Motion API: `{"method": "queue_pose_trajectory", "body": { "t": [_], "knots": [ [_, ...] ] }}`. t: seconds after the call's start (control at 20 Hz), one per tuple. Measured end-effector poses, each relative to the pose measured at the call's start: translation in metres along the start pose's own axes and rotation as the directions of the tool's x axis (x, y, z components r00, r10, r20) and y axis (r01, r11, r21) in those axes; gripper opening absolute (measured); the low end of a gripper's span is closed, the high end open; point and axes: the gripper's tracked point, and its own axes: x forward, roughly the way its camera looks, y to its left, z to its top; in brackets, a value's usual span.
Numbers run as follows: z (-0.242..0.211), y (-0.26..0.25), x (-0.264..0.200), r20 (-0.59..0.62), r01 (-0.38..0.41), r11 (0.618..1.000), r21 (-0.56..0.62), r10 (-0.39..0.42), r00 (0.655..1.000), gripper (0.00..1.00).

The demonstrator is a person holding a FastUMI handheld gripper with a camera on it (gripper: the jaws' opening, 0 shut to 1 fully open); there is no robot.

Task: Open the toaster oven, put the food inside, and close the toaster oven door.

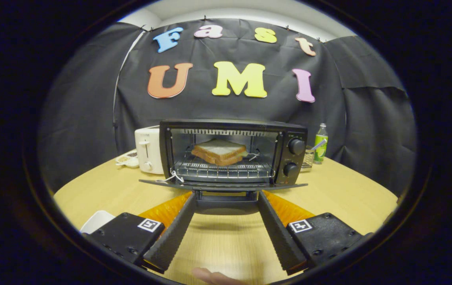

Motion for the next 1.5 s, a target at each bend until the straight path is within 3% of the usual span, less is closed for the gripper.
{"method": "queue_pose_trajectory", "body": {
  "t": [0.8,0.9,1.05,1.25,1.5],
  "knots": [
    [0.098,0.005,0.024,0.181,0.021,0.995,-0.098,-0.003,0.983,1.00],
    [0.089,0.010,0.011,0.171,0.005,0.996,-0.087,0.010,0.985,1.00],
    [0.041,0.010,-0.008,0.084,0.007,0.997,-0.072,-0.001,0.996,1.00],
    [0.012,0.012,0.011,0.012,0.005,0.999,-0.054,-0.005,1.000,1.00],
    [0.024,0.013,0.024,0.058,0.001,0.998,-0.068,0.003,0.998,1.00]
  ]
}}
